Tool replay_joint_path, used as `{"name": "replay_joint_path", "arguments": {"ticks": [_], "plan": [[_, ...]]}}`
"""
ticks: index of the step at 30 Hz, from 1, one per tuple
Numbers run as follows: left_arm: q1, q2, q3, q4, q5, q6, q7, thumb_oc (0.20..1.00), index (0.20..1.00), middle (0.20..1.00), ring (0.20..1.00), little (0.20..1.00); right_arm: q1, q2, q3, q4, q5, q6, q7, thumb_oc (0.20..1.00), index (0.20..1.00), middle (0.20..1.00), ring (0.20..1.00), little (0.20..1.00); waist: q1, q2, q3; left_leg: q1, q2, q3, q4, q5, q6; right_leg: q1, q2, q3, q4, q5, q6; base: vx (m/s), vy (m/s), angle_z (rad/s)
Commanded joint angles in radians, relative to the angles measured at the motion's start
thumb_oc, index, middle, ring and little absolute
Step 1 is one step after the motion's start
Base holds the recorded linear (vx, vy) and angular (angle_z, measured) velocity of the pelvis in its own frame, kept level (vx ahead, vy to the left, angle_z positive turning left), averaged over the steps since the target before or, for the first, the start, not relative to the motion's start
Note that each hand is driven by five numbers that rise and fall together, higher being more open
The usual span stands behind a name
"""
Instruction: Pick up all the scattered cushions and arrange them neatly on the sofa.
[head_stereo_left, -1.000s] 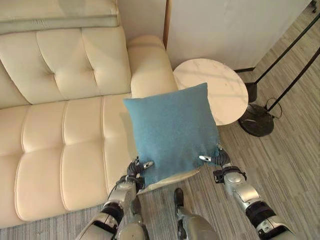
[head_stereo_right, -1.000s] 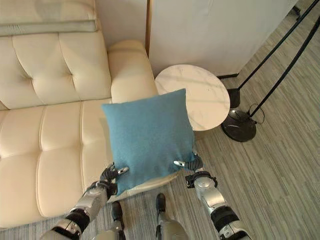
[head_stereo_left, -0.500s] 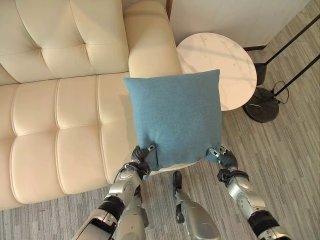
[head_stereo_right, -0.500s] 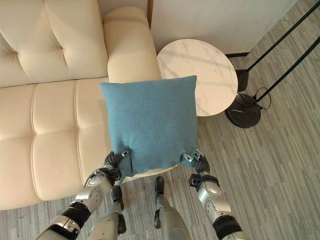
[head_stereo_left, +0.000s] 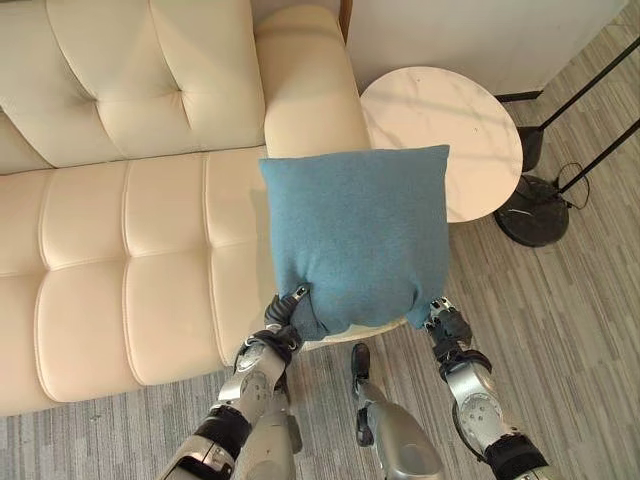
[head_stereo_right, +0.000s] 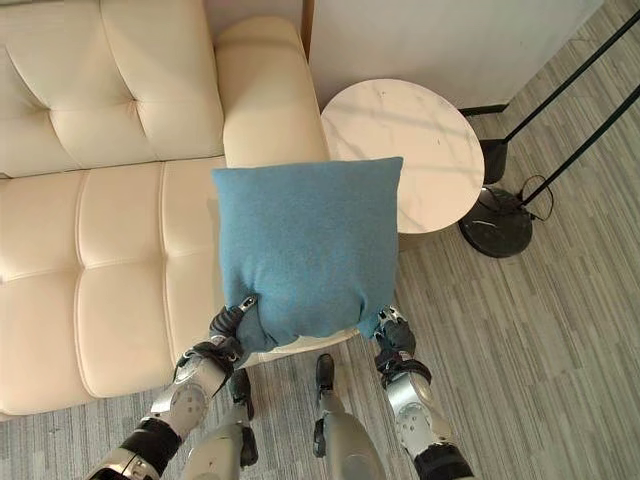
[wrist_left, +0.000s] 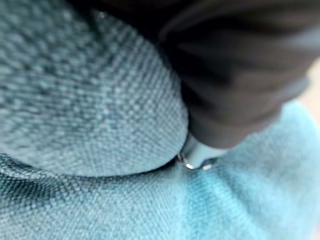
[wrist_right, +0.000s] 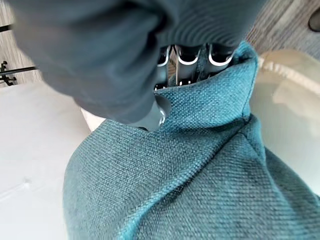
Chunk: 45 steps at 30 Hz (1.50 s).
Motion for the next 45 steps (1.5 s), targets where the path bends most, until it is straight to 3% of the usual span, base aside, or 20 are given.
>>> {"name": "replay_joint_path", "arguments": {"ticks": [1, 4, 7, 15, 21, 23, 29, 34, 35, 36, 38, 39, 43, 45], "plan": [[0.016, -0.067, -0.080, -0.201, 0.071, -0.004, -0.095, 0.200, 0.200, 0.200, 0.200, 0.200, -0.011, 0.058, 0.150, -0.205, -0.073, 0.018, 0.127, 0.200, 0.200, 0.200, 0.200, 0.200, 0.024, 0.001, -0.066, 0.031, 0.015, -0.075, -0.007, -0.091, -0.038, 0.012, -0.033, -0.012, 0.081, -0.174, 0.061, 0.02, 0.047, 0.07], [0.068, 0.021, -0.033, -0.329, 0.239, -0.023, -0.091, 0.200, 0.200, 0.200, 0.200, 0.200, 0.040, -0.015, 0.105, -0.345, -0.210, 0.009, 0.119, 0.200, 0.200, 0.200, 0.200, 0.200, 0.024, 0.001, -0.101, 0.052, 0.011, -0.077, -0.007, -0.104, -0.034, 0.038, -0.038, -0.011, 0.074, -0.176, 0.067, 0.05, 0.063, 0.06], [0.101, 0.057, -0.001, -0.396, 0.325, -0.039, -0.072, 0.200, 0.200, 0.200, 0.200, 0.200, 0.060, -0.034, 0.061, -0.414, -0.272, -0.006, 0.103, 0.200, 0.200, 0.200, 0.200, 0.200, 0.022, 0.002, -0.139, 0.070, 0.003, -0.080, -0.007, -0.115, -0.028, 0.061, -0.042, -0.010, 0.064, -0.174, 0.073, 0.05, 0.083, 0.07], [0.159, 0.104, 0.075, -0.612, 0.447, -0.109, -0.001, 0.200, 0.200, 0.200, 0.200, 0.200, 0.116, -0.031, -0.010, -0.671, -0.284, -0.058, 0.119, 0.200, 0.200, 0.200, 0.200, 0.200, 0.021, 0.012, -0.215, 0.127, -0.042, -0.096, -0.007, -0.145, -0.001, 0.115, -0.076, -0.015, 0.079, -0.168, 0.100, 0.02, 0.117, 0.06], [0.167, 0.127, 0.096, -0.704, 0.521, -0.155, 0.034, 0.200, 0.200, 0.200, 0.200, 0.200, 0.150, -0.013, 0.003, -0.738, -0.254, -0.080, 0.145, 0.200, 0.200, 0.200, 0.200, 0.200, 0.018, 0.007, -0.218, 0.141, -0.050, -0.077, -0.007, -0.156, 0.009, 0.104, -0.082, -0.004, 0.088, -0.151, 0.117, -0.05, 0.069, -0.01], [0.156, 0.148, 0.115, -0.734, 0.591, -0.195, 0.082, 0.200, 0.200, 0.200, 0.200, 0.200, 0.150, -0.001, 0.019, -0.750, -0.229, -0.102, 0.152, 0.200, 0.200, 0.200, 0.200, 0.200, 0.024, 0.012, -0.200, 0.134, -0.040, -0.058, -0.007, -0.144, 0.013, 0.083, -0.076, -0.009, 0.158, -0.152, 0.122, -0.21, 0.028, -0.16], [0.170, 0.160, 0.149, -0.761, 0.629, -0.228, 0.134, 0.200, 0.200, 0.200, 0.200, 0.200, 0.152, -0.025, 0.005, -0.780, -0.235, -0.125, 0.153, 0.200, 0.200, 0.200, 0.200, 0.200, 0.043, 0.037, -0.208, 0.111, -0.038, -0.044, -0.007, -0.111, 0.022, 0.121, -0.019, 0.006, 0.343, -0.268, 0.083, -0.12, 0.020, -0.16], [0.201, 0.158, 0.163, -0.771, 0.613, -0.220, 0.126, 0.200, 0.200, 0.200, 0.200, 0.200, 0.150, -0.042, -0.021, -0.790, -0.272, -0.124, 0.136, 0.200, 0.200, 0.200, 0.200, 0.200, 0.083, 0.014, -0.251, 0.065, -0.063, -0.043, 0.012, -0.076, 0.018, 0.246, 0.024, 0.049, 0.292, -0.297, 0.063, -0.13, -0.118, 0.00], [0.208, 0.157, 0.167, -0.765, 0.606, -0.212, 0.123, 0.200, 0.200, 0.200, 0.200, 0.200, 0.149, -0.047, -0.027, -0.782, -0.282, -0.125, 0.126, 0.200, 0.200, 0.200, 0.200, 0.200, 0.092, 0.010, -0.254, 0.030, -0.061, -0.042, 0.030, -0.050, 0.006, 0.286, 0.048, 0.065, 0.200, -0.347, 0.034, -0.11, -0.103, 0.10], [0.208, 0.157, 0.167, -0.765, 0.606, -0.211, 0.123, 0.200, 0.200, 0.200, 0.200, 0.200, 0.149, -0.047, -0.027, -0.782, -0.282, -0.125, 0.125, 0.200, 0.200, 0.200, 0.200, 0.200, 0.092, 0.010, -0.255, 0.029, -0.061, -0.043, 0.032, -0.051, 0.005, 0.287, 0.048, 0.065, 0.197, -0.345, 0.033, -0.18, -0.165, 0.02], [0.219, 0.154, 0.164, -0.768, 0.588, -0.201, 0.115, 0.200, 0.200, 0.200, 0.200, 0.200, 0.148, -0.055, -0.026, -0.775, -0.279, -0.126, 0.115, 0.200, 0.200, 0.200, 0.200, 0.200, 0.100, 0.018, -0.239, -0.029, -0.041, -0.048, 0.066, -0.004, -0.028, 0.303, 0.088, 0.083, 0.123, -0.374, -0.008, -0.21, -0.183, -0.11], [0.219, 0.154, 0.164, -0.769, 0.588, -0.201, 0.115, 0.200, 0.200, 0.200, 0.200, 0.200, 0.148, -0.055, -0.027, -0.775, -0.279, -0.126, 0.115, 0.200, 0.200, 0.200, 0.200, 0.200, 0.099, 0.018, -0.239, -0.030, -0.040, -0.050, 0.067, -0.003, -0.028, 0.303, 0.089, 0.082, 0.122, -0.373, -0.009, -0.24, -0.194, -0.01], [0.216, 0.147, 0.162, -0.773, 0.562, -0.197, 0.117, 0.200, 0.200, 0.200, 0.200, 0.200, 0.137, -0.085, -0.022, -0.766, -0.260, -0.129, 0.105, 0.200, 0.200, 0.200, 0.200, 0.200, 0.105, 0.049, -0.176, -0.097, -0.010, -0.106, 0.071, 0.074, -0.093, 0.262, 0.114, 0.032, 0.133, -0.377, -0.035, -0.27, -0.125, 0.27], [0.207, 0.142, 0.162, -0.778, 0.553, -0.201, 0.110, 0.200, 0.200, 0.200, 0.200, 0.200, 0.122, -0.097, -0.021, -0.763, -0.259, -0.131, 0.104, 0.200, 0.200, 0.200, 0.200, 0.200, 0.095, 0.045, -0.163, -0.096, -0.008, -0.127, 0.088, 0.045, -0.088, 0.231, 0.097, -0.009, 0.139, -0.361, -0.032, -0.31, -0.054, 0.42]]}}
